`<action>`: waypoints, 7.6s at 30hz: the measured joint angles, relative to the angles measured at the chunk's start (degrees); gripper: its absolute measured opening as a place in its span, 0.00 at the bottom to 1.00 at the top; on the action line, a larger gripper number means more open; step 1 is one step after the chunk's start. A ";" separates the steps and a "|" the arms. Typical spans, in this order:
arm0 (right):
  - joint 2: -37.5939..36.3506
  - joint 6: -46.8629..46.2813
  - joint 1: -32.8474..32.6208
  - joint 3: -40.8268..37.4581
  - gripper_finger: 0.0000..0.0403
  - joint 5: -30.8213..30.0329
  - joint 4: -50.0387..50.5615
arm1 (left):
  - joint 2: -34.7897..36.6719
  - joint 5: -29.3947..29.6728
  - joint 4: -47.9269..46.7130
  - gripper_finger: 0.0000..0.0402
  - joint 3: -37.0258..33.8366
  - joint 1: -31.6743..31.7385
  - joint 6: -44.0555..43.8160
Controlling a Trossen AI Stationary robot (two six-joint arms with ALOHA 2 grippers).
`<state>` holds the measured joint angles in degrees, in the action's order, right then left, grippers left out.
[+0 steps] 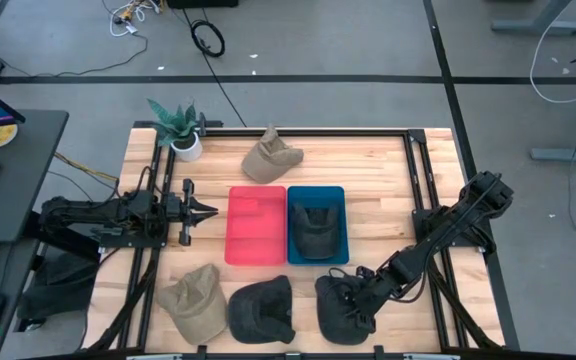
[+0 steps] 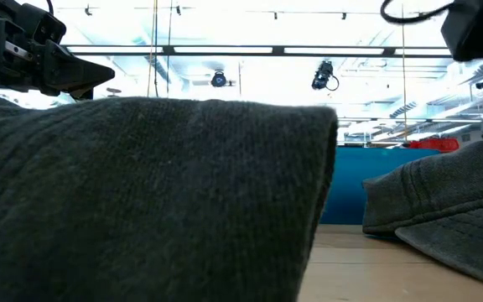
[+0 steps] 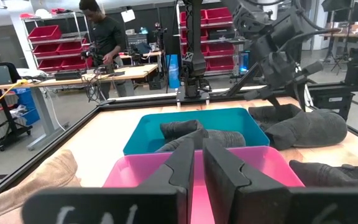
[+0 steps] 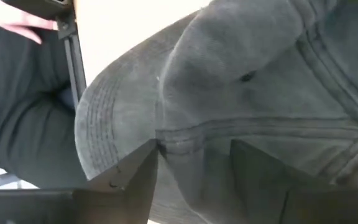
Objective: Pick & Place hat
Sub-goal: Put the right gray cap into the blue bin, then put the gray cap into the blue bin
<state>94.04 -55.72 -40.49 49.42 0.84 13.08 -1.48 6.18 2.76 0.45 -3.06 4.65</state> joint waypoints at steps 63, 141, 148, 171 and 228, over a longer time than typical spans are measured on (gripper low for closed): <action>-10.89 60.93 36.40 16.59 0.00 8.68 29.57 | -0.02 0.00 0.00 0.10 -0.01 0.01 0.01; -6.21 47.75 42.35 16.55 0.55 1.12 7.78 | -0.02 0.01 0.01 0.10 -0.01 0.01 0.01; -11.14 45.81 42.58 16.55 0.55 1.17 5.32 | -0.01 0.00 0.00 0.10 0.00 0.00 0.02; -10.18 41.29 30.92 16.55 0.55 1.64 4.47 | -0.02 0.00 0.00 0.10 -0.02 -0.01 0.00; 29.21 76.21 18.35 41.69 0.55 -1.28 -4.12 | -0.01 0.19 0.05 0.10 -0.02 0.01 0.00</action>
<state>123.25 20.49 -22.14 91.11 -0.44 8.96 -1.49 6.37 2.80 0.43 -3.05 4.64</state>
